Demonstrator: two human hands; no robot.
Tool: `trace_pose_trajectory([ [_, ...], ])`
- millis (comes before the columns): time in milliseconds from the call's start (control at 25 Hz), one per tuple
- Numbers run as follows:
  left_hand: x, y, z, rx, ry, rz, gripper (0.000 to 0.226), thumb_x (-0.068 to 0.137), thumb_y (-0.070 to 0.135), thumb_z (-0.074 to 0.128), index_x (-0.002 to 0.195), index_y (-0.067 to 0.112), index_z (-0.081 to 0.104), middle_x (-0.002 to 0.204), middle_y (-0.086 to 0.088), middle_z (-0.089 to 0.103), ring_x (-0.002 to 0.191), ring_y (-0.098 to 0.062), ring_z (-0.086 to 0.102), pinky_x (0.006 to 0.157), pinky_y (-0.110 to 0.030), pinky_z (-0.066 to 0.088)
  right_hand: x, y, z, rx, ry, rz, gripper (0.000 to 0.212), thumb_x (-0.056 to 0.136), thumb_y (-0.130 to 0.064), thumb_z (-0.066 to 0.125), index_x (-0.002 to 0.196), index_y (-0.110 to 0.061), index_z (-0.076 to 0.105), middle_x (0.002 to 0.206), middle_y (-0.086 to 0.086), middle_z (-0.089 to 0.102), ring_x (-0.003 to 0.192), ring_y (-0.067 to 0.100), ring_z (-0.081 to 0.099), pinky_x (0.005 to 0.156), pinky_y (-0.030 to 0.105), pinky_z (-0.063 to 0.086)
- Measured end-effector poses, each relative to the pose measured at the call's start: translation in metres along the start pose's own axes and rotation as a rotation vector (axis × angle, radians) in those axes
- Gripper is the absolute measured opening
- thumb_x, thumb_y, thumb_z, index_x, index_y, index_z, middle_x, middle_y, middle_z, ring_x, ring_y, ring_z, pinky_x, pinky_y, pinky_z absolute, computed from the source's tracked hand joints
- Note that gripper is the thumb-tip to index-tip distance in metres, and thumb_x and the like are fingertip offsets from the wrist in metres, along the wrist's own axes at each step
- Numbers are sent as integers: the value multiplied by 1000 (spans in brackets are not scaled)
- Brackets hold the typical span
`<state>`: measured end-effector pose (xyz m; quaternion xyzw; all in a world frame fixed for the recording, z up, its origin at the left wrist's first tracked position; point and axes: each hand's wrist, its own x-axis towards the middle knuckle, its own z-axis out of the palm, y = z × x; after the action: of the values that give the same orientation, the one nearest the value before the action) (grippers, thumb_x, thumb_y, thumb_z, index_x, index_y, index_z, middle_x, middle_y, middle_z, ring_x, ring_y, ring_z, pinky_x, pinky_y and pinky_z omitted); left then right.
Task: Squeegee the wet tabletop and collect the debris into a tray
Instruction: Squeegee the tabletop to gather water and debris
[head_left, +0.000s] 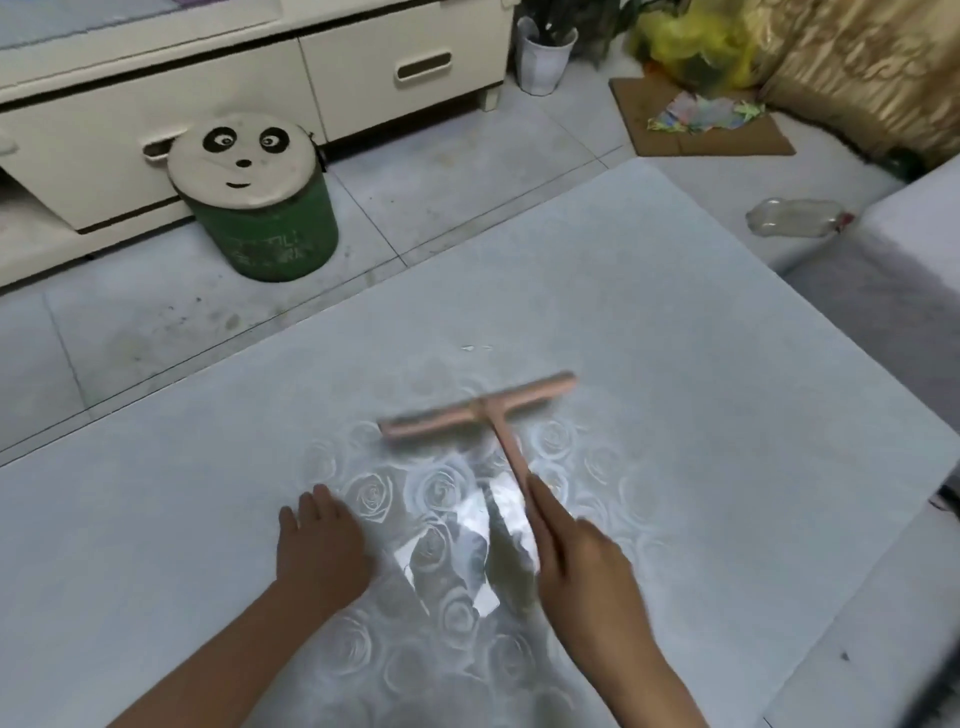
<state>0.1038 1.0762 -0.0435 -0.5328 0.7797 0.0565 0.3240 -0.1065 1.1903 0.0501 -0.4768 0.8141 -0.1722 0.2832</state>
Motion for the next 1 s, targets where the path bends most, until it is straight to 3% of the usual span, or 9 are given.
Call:
trace_pose_trajectory([
  [120, -2, 31, -6, -42, 83, 71, 76, 91, 43, 40, 149, 5, 8, 158, -16, 2, 145, -29, 10, 115, -46, 15, -79, 73, -42, 78, 36, 140, 46, 89, -51, 50, 123, -74, 30, 104, -15, 68, 104, 7, 61, 76, 2, 40],
  [200, -5, 59, -12, -90, 139, 145, 83, 87, 51, 45, 149, 9, 10, 159, -11, 1, 146, -24, 11, 113, -45, 20, -120, 102, -53, 191, 227, 266, 76, 80, -72, 45, 144, -33, 35, 132, -4, 58, 127, 22, 50, 97, -3, 24],
  [280, -11, 90, -16, -91, 158, 210, 89, 83, 57, 50, 148, 10, 12, 159, -10, 3, 145, -23, 13, 110, -43, 26, -131, 153, -52, -59, 572, 587, 124, 72, -71, 57, 137, 22, 8, 132, 41, 40, 136, 35, 35, 98, -7, -1],
  [320, -13, 104, -17, -88, 148, 225, 92, 82, 59, 51, 148, 10, 11, 159, -10, 2, 145, -24, 12, 110, -43, 27, -148, 164, -55, -160, 518, 462, 111, 71, -65, 57, 137, 18, 25, 99, 39, 56, 118, 22, 52, 86, -12, 7],
  [360, -14, 115, -18, -87, 129, 229, 94, 82, 60, 52, 148, 9, 10, 159, -11, 0, 146, -25, 10, 110, -43, 27, -156, 170, -62, -176, 335, 288, 82, 78, -55, 56, 147, -18, 33, 73, 9, 54, 84, -1, 57, 73, -9, 25],
  [440, -13, 128, -19, -74, 91, 216, 96, 81, 62, 55, 147, 8, 12, 158, -12, 1, 145, -27, 10, 108, -42, 31, -146, 189, -71, -303, 78, 175, 68, 89, -36, 58, 136, -65, 19, 63, -6, 42, 59, 2, 56, 60, 13, 44],
  [560, -9, 136, -24, -72, 27, 193, 97, 78, 61, 59, 145, 6, 15, 157, -12, 2, 144, -29, 12, 106, -42, 35, -63, 162, -58, -203, -79, 6, 63, 99, -29, 39, 142, -59, 4, 75, 2, 48, 77, 29, 60, 63, 33, 43],
  [800, -1, 144, -41, -86, -151, 149, 104, 78, 67, 57, 147, 1, 14, 155, -17, 2, 142, -33, 15, 109, -43, 31, -47, 176, -95, -173, 19, -37, 52, 97, -35, 40, 142, -55, 22, 76, 2, 59, 73, 26, 61, 59, 35, 43],
  [1000, 2, 157, -39, -181, -184, 88, 114, 77, 67, 59, 147, -8, 9, 155, -27, -6, 144, -43, 4, 114, -43, 27, -13, 205, -126, -250, -169, -65, 50, 99, -36, 36, 144, -52, 21, 77, 1, 61, 77, 21, 61, 62, 29, 43],
])
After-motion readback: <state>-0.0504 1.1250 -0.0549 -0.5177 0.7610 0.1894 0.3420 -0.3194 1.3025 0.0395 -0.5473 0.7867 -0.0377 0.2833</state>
